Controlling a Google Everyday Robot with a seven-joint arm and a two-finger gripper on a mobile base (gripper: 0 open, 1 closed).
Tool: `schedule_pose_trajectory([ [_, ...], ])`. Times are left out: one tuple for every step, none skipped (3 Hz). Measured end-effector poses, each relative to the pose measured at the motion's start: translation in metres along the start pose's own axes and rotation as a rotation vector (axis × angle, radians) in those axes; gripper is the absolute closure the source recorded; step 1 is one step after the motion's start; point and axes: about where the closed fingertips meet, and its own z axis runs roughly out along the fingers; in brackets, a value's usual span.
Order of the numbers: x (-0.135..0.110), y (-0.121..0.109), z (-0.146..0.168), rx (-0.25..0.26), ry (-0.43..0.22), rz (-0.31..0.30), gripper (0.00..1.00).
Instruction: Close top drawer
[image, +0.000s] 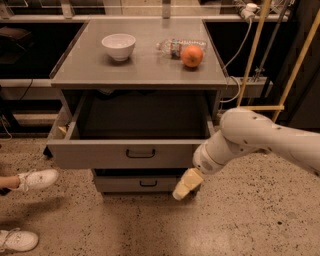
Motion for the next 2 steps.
schedule_pose_trajectory([
  [-0.015, -0.013, 0.015, 0.013, -0.003, 0.024, 0.0],
  [-0.073, -0.046, 0.05, 0.043, 0.004, 0.04, 0.0],
])
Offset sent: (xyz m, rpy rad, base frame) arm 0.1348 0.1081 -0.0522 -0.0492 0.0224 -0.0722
